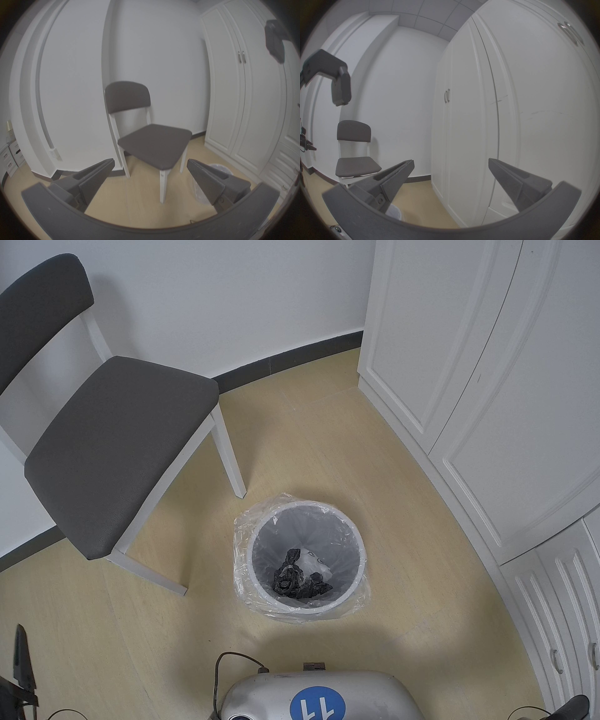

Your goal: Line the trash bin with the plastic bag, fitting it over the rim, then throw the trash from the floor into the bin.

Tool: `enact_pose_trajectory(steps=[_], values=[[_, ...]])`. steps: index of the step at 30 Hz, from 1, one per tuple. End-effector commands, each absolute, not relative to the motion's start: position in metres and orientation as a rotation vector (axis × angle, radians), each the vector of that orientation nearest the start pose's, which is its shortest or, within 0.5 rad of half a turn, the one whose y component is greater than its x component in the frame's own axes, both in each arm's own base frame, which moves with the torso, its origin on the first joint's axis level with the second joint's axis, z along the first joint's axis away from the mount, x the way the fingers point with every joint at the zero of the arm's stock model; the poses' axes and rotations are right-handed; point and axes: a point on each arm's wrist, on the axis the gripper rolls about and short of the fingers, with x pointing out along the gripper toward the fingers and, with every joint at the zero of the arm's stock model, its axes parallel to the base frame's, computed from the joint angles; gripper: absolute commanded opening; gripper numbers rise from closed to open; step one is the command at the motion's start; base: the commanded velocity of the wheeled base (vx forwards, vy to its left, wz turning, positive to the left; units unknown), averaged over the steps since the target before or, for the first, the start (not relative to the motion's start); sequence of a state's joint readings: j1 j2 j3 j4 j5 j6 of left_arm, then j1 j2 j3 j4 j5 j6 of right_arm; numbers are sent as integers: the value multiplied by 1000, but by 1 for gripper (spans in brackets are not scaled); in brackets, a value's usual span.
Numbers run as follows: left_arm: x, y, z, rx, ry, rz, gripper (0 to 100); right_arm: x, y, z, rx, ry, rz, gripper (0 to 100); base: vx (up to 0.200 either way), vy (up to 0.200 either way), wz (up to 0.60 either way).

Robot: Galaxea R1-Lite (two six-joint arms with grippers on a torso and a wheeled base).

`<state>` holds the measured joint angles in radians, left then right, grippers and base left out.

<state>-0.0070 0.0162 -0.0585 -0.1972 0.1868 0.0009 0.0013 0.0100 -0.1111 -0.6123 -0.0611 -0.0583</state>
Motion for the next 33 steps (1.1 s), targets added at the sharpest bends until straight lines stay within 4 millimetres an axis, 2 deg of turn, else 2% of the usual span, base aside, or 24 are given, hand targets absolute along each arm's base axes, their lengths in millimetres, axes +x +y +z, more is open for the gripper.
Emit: enact_pose_trajectory(steps=[1, 9, 17, 33], values=[[-23, 4, 84, 5, -79, 165, 100, -46, -1, 140, -61, -681, -49, 100, 0, 0, 0], [-24, 3, 81, 3, -39, 141, 100, -44, -1, 138, -53, -658, -45, 100, 0, 0, 0], [-23, 1, 76, -25, -5, 6, 100, -38, -1, 130, -61, -559, -46, 100, 0, 0, 0], [-23, 0, 75, 9, 3, -9, 100, -24, -1, 91, -131, -150, -41, 100, 0, 0, 0]])
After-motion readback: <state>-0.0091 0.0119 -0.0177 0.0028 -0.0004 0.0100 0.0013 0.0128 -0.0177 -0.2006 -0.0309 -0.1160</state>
